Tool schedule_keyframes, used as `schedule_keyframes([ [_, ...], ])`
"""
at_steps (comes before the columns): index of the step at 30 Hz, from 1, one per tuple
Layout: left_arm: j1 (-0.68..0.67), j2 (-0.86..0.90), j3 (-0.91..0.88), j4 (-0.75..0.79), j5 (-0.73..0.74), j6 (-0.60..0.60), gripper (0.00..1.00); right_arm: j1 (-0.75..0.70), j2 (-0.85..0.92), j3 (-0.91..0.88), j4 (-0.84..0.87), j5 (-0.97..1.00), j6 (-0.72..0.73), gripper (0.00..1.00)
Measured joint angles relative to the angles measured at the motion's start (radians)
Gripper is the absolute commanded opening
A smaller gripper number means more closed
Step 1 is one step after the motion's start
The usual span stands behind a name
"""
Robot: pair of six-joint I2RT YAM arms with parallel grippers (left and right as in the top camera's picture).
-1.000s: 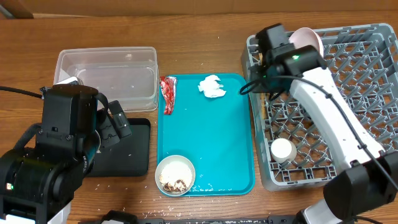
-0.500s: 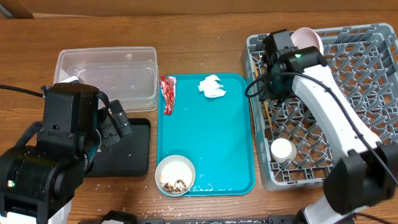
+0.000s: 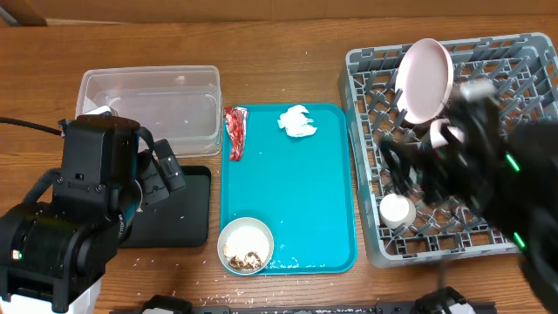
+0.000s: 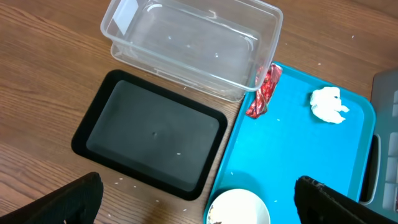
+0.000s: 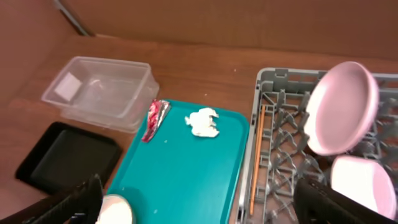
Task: Sort waste into correct bins and load items into the dishwasher
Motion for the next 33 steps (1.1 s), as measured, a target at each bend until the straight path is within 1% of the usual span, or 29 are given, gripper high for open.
schedule_keyframes([
  [5, 0.000, 0.001, 0.000, 0.000, 0.000, 0.000, 1.00, 0.000, -0.130, -0.001, -0.072, 0.083, 0.000, 1.00],
  [10, 0.000, 0.001, 0.000, 0.000, 0.000, 0.000, 1.00, -0.002, -0.212, -0.002, -0.154, 0.146, 0.000, 1.00],
  [12, 0.000, 0.001, 0.000, 0.000, 0.000, 0.000, 1.00, -0.017, -0.225, -0.016, -0.133, 0.160, -0.001, 1.00],
  [15, 0.000, 0.001, 0.000, 0.000, 0.000, 0.000, 1.00, -0.095, -0.253, -0.098, -0.021, 0.163, 0.000, 1.00],
  [17, 0.000, 0.001, 0.000, 0.000, 0.000, 0.000, 1.00, -0.149, -0.298, -0.220, 0.124, 0.149, 0.000, 1.00],
  [18, 0.000, 0.001, -0.001, 0.000, 0.000, 0.000, 1.00, -0.176, -0.335, -0.309, 0.214, 0.137, 0.000, 1.00],
  [21, 0.000, 0.001, -0.003, 0.000, 0.000, 0.000, 1.00, -0.209, -0.446, -0.559, 0.381, 0.125, 0.000, 1.00],
  [26, 0.000, 0.003, -0.004, 0.000, 0.000, 0.000, 1.00, -0.212, -0.631, -0.921, 0.551, 0.097, 0.000, 1.00],
  [29, 0.000, 0.002, -0.004, 0.000, 0.000, 0.000, 1.00, -0.216, -0.741, -1.083, 0.635, 0.088, 0.000, 1.00],
  [33, 0.000, 0.003, -0.004, 0.000, 0.000, 0.000, 1.00, -0.242, -0.869, -1.239, 0.742, 0.085, 0.000, 1.00],
])
